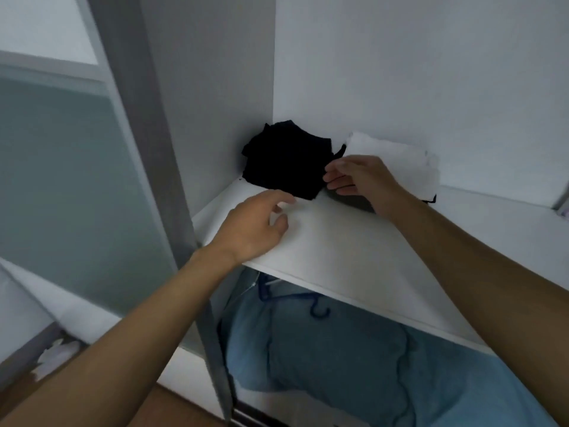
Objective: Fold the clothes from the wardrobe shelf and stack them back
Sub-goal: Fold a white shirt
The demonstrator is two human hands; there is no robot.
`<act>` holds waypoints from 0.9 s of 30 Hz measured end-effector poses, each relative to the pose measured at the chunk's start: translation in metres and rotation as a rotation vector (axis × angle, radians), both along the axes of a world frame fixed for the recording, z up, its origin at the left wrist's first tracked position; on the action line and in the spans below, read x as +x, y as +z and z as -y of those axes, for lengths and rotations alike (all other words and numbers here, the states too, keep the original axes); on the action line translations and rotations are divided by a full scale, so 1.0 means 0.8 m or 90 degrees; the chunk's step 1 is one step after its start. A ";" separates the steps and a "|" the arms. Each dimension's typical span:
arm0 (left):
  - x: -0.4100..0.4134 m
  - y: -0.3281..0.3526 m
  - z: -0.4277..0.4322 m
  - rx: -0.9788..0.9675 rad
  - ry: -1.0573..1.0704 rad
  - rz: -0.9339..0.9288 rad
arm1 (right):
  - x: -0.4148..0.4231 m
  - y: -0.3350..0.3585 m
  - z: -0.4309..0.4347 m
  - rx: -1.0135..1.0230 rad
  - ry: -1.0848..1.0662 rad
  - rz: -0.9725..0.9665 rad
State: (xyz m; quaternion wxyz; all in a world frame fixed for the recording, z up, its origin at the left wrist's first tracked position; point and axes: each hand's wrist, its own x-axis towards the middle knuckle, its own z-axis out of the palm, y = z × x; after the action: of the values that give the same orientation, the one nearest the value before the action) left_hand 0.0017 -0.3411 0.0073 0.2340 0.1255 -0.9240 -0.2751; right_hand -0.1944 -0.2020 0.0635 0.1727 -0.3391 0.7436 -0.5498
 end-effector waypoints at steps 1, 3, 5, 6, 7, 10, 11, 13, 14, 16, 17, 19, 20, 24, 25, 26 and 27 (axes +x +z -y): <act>0.025 0.003 0.000 0.005 0.019 -0.023 | 0.026 0.011 0.017 -0.005 0.036 0.004; 0.073 0.007 0.005 0.008 0.057 -0.056 | 0.080 0.029 0.057 -0.017 0.102 0.022; 0.113 0.005 0.016 0.017 0.103 -0.069 | 0.132 0.039 0.097 -0.032 0.158 0.060; 0.131 0.002 0.024 0.026 0.131 -0.070 | 0.155 0.040 0.116 -0.040 0.176 0.086; 0.147 -0.002 0.032 0.034 0.164 -0.068 | 0.177 0.041 0.133 -0.046 0.184 0.111; 0.184 -0.015 0.050 0.052 0.242 -0.051 | 0.225 0.036 0.172 -0.068 0.169 0.200; 0.191 -0.018 0.054 0.054 0.247 -0.040 | 0.236 0.033 0.181 -0.083 0.160 0.239; 0.197 -0.024 0.056 0.062 0.227 -0.023 | 0.252 0.027 0.193 -0.118 0.144 0.300; 0.197 -0.024 0.056 0.068 0.210 -0.019 | 0.257 0.025 0.197 -0.129 0.138 0.313; 0.194 -0.021 0.050 0.087 0.177 -0.012 | 0.264 0.022 0.201 -0.139 0.134 0.321; 0.191 -0.019 0.046 0.093 0.167 -0.005 | 0.267 0.022 0.202 -0.140 0.133 0.319; 0.187 -0.014 0.040 0.093 0.169 0.014 | 0.271 0.023 0.204 -0.126 0.124 0.293; 0.186 -0.012 0.038 0.090 0.175 0.023 | 0.272 0.024 0.205 -0.117 0.117 0.279; 0.183 -0.006 0.032 0.048 0.202 0.059 | 0.267 0.023 0.198 -0.090 0.115 0.257; 0.183 -0.005 0.030 0.039 0.207 0.066 | 0.264 0.022 0.194 -0.084 0.118 0.253; 0.182 -0.003 0.027 0.029 0.208 0.072 | 0.260 0.022 0.188 -0.080 0.117 0.248; 0.180 -0.002 0.025 0.020 0.208 0.077 | 0.256 0.021 0.181 -0.080 0.112 0.240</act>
State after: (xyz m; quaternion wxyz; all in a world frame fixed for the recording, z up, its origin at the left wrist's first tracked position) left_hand 0.1459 -0.3609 0.0057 0.2179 0.2936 -0.8994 -0.2397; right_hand 0.0104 -0.3470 0.0800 0.3347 -0.3036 0.6302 -0.6314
